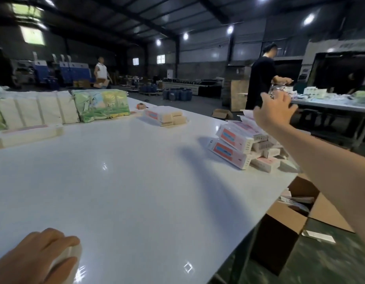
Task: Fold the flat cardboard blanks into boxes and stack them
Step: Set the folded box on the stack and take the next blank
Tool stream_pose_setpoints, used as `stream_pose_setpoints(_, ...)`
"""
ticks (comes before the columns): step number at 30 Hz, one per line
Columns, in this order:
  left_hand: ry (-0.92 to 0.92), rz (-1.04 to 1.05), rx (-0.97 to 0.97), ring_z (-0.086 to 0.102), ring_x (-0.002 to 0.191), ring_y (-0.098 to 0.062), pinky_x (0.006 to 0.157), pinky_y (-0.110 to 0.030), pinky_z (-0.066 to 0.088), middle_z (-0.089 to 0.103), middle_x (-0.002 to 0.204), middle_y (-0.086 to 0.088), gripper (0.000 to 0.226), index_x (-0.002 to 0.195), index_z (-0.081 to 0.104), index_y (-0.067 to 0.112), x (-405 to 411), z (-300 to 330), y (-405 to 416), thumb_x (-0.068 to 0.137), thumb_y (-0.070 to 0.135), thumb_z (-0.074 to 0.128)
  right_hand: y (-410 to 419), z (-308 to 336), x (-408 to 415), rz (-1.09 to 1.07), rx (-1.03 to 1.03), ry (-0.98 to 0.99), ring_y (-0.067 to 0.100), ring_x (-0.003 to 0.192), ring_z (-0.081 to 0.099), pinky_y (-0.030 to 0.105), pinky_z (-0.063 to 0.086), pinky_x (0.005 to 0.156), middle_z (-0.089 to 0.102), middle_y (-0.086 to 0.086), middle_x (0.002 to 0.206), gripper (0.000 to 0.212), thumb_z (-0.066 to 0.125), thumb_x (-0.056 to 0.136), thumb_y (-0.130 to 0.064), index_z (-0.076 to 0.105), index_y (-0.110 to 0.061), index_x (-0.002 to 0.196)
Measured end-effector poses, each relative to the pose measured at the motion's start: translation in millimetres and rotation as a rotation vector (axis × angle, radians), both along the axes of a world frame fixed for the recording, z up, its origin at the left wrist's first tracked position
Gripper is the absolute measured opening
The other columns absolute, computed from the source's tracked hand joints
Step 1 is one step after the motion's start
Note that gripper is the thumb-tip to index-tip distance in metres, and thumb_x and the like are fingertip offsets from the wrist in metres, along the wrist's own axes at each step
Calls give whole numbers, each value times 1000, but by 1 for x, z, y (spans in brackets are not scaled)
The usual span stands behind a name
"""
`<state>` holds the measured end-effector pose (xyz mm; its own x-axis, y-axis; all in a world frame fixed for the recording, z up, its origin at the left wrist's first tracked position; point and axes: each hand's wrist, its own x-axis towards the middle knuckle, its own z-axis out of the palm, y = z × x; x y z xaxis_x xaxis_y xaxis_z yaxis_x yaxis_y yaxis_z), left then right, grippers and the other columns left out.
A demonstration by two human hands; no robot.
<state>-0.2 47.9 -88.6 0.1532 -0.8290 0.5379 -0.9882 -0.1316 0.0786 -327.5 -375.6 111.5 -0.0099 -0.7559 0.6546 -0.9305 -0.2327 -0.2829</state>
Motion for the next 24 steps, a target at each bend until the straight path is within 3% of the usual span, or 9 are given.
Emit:
stream_pose_setpoints(4,-2,-10,43,40,76,-5,51,-28,50,43,89,22,26,93,60,35,-24,39,1,75,43,41,63,8,77,489,-205,-49,30,123,42,47,35,102,52,10,133,36,48,92,-18,57,-15,127)
stream_pose_setpoints(6,50,58,110,43,81,-4,64,-26,49,47,87,21,38,91,65,33,-39,50,3,74,45,34,106,-10,118,749,-144,-43,26,109,53,40,43,94,62,8,120,29,51,91,-18,66,-16,116)
stream_pose_setpoints(9,148,135,251,45,98,-4,83,-19,37,49,99,19,60,103,61,36,-49,54,6,70,55,14,164,-64,169,1021,59,84,23,100,58,30,44,84,67,2,110,23,52,91,-20,70,-19,106)
stream_pose_setpoints(12,135,168,228,44,105,-10,88,-20,34,51,109,13,44,113,59,35,-47,49,7,86,48,27,200,-127,199,1101,269,303,25,103,57,34,46,86,65,4,112,23,49,94,-22,69,-18,103)
stream_pose_setpoints(14,138,177,182,44,108,-11,91,-22,34,52,114,12,30,118,58,33,-46,43,6,93,38,43,208,-153,206,1124,248,393,27,103,55,35,46,83,63,5,111,25,46,96,-25,69,-16,101)
stream_pose_setpoints(17,160,173,159,43,109,-13,91,-24,34,53,117,7,31,121,59,28,-45,40,6,93,33,48,208,-163,209,1150,216,335,28,101,53,33,44,80,62,4,110,25,47,93,-19,71,-16,100)
stream_pose_setpoints(21,191,172,195,42,108,-17,93,-30,35,53,119,3,32,122,59,24,-44,40,6,93,29,48,209,-162,209,1208,193,287,33,93,56,37,46,78,65,7,99,26,48,91,-19,71,-9,83)
stream_pose_setpoints(24,377,173,197,46,109,-15,97,-32,37,55,119,4,29,119,60,26,-41,45,8,91,33,53,209,-163,208,1209,192,260,33,94,56,35,43,76,65,8,102,18,55,89,-12,72,-9,87)
